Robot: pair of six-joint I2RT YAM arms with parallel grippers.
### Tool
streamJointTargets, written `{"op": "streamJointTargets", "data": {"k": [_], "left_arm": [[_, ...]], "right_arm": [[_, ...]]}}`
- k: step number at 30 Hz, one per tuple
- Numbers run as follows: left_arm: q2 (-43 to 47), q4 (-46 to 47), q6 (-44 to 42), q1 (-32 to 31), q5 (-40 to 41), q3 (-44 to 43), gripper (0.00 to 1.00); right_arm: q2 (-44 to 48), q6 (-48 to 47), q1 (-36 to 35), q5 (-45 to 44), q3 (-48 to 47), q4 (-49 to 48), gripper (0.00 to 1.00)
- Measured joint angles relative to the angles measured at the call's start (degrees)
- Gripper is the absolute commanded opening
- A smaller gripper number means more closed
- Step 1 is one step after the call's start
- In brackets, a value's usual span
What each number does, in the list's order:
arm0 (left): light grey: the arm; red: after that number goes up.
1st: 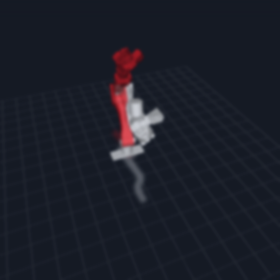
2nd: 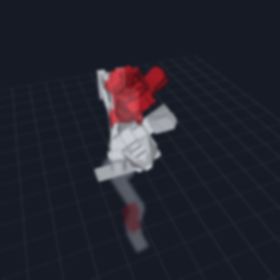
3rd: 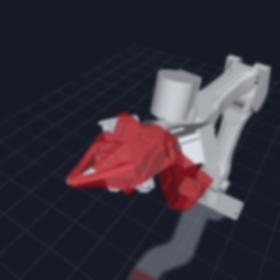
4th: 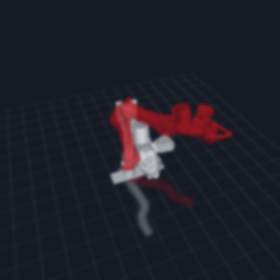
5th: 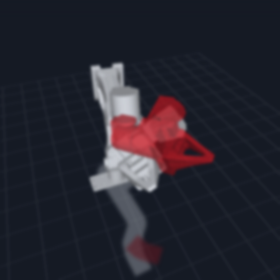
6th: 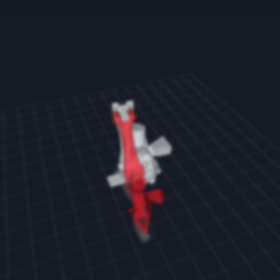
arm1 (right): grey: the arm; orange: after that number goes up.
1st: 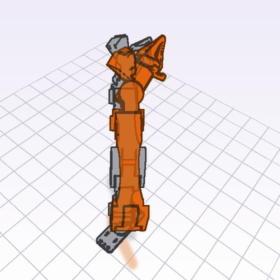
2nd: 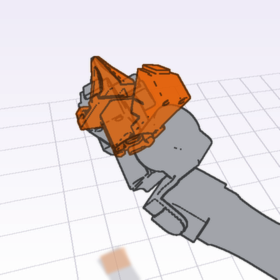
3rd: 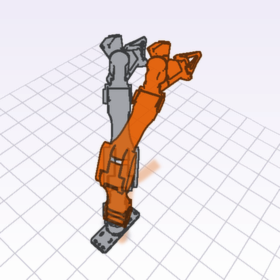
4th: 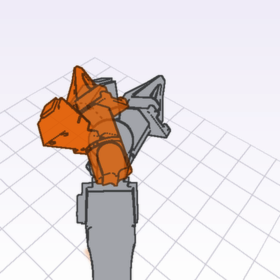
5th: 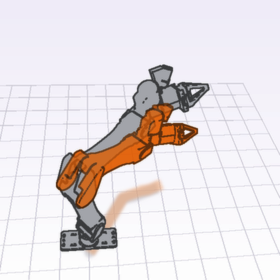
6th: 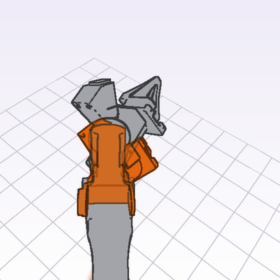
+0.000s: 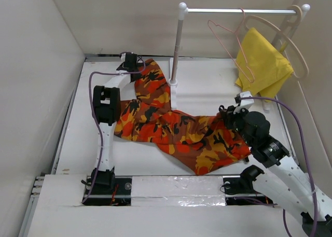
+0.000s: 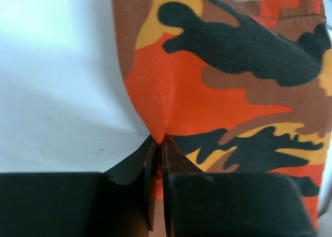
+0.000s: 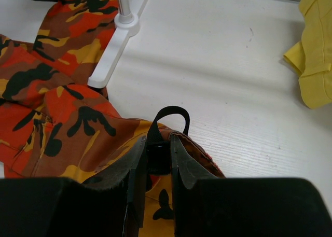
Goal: Place the trousers on the hanger
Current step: Flatten out the trousers at the center of the board.
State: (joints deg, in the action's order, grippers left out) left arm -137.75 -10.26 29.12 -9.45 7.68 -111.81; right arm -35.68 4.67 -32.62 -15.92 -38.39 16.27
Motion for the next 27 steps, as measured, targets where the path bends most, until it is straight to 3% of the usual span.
{"op": "streamJointTargets", "data": {"k": [5, 12, 15, 18, 20, 24, 27], "left_arm": [[3.43, 3.96, 2.08, 0.22, 0.39, 7.02, 0.00], [30.56, 10.45, 10.21, 8.31, 2.29, 46.88, 0.00], [41.42, 9.79, 13.11, 11.69, 6.56, 58.14, 0.00], [50.27, 8.50, 13.81, 12.11, 10.93, 64.26, 0.60], [53.27, 7.80, 14.16, 12.20, 10.86, 64.74, 0.67], [54.23, 5.64, 13.88, 10.36, 10.99, 61.61, 0.68], [59.74, 4.50, 13.90, 7.72, 11.06, 64.00, 0.68]], "right_arm": [[1.73, 0.00, 0.00, 0.57, 0.52, -0.04, 0.00], [3.58, 0.07, 0.00, 2.67, 2.05, -0.13, 0.00], [3.56, 0.13, 0.00, 3.69, 2.05, -0.04, 0.00], [3.63, 0.31, -0.02, 4.59, 2.05, 0.15, 0.00], [4.17, 0.28, -0.02, 5.05, 2.05, 0.13, 0.00], [4.96, 0.24, -0.04, 6.21, 2.01, 0.37, 0.00], [5.51, 0.07, -0.04, 6.36, 1.62, 1.44, 0.00]]}}
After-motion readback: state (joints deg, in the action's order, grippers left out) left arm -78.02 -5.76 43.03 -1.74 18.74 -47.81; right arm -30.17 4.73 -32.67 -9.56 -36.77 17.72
